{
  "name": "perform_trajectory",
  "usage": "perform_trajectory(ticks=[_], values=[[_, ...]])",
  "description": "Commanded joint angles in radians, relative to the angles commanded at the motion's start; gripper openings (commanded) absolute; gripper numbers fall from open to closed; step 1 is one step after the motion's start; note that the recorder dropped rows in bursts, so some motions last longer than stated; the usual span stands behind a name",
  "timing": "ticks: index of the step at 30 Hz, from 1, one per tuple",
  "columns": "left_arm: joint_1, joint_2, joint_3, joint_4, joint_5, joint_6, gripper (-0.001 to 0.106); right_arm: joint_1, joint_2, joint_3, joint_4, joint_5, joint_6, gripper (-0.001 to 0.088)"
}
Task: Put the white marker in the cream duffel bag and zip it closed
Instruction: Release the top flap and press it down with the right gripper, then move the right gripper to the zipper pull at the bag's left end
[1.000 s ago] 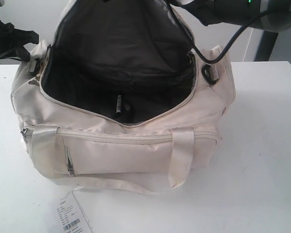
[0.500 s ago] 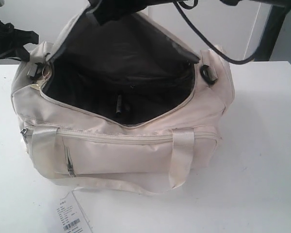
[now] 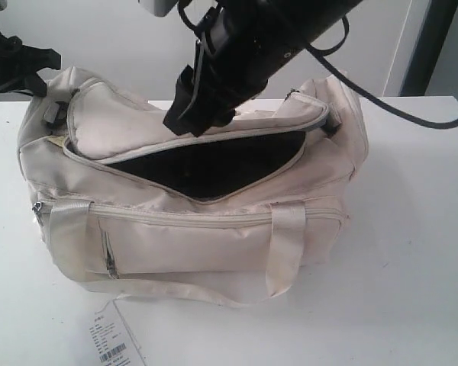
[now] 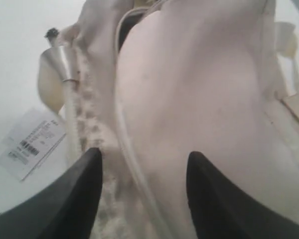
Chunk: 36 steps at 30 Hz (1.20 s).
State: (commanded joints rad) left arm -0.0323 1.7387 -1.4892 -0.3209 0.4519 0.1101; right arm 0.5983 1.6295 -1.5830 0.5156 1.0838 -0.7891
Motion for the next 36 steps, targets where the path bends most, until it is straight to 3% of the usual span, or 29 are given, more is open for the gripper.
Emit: perform_trajectory(ticks=[3, 5, 8, 12, 16, 17, 20, 23, 25, 28, 33, 36], values=[[0.000, 0.000, 0.000, 0.000, -0.004, 0.000, 0.000, 0.000, 0.000, 0.000, 0.162, 0.034, -0.079, 0.0494], [0.000, 0.000, 0.000, 0.000, -0.004, 0.000, 0.000, 0.010, 0.004, 0.000, 0.305, 0.031, -0.225, 0.0472], [0.000, 0.000, 0.000, 0.000, -0.004, 0.000, 0.000, 0.058, 0.020, 0.000, 0.397, -0.047, -0.433, 0.0403], [0.000, 0.000, 0.000, 0.000, 0.004, 0.002, 0.000, 0.133, 0.060, 0.000, 0.384, -0.329, -0.472, 0.0327], [0.000, 0.000, 0.000, -0.007, 0.008, -0.005, 0.000, 0.180, 0.134, -0.008, 0.382, -0.548, -0.472, 0.0323], [0.000, 0.000, 0.000, -0.008, 0.008, -0.005, 0.000, 0.185, 0.148, -0.019, 0.382, -0.563, -0.467, 0.0322], [0.000, 0.000, 0.000, -0.010, 0.013, -0.005, 0.000, 0.197, 0.256, -0.128, 0.360, -0.568, -0.425, 0.0198], [0.000, -0.002, 0.000, -0.031, 0.018, -0.012, 0.000, 0.201, 0.332, -0.210, 0.186, -0.552, -0.332, 0.0039], [0.000, -0.002, 0.000, -0.031, 0.016, -0.012, 0.000, 0.201, 0.366, -0.252, 0.056, -0.515, -0.271, 0.0009], [0.000, -0.002, 0.000, -0.031, 0.018, -0.039, 0.000, 0.216, 0.398, -0.290, -0.108, -0.514, -0.193, 0.0073], [0.000, -0.002, 0.000, -0.031, 0.018, -0.039, 0.000, 0.247, 0.433, -0.329, -0.135, -0.554, -0.197, 0.0377], [0.000, -0.002, 0.000, -0.032, 0.023, -0.047, 0.000, 0.256, 0.462, -0.340, -0.168, -0.592, -0.202, 0.0469]])
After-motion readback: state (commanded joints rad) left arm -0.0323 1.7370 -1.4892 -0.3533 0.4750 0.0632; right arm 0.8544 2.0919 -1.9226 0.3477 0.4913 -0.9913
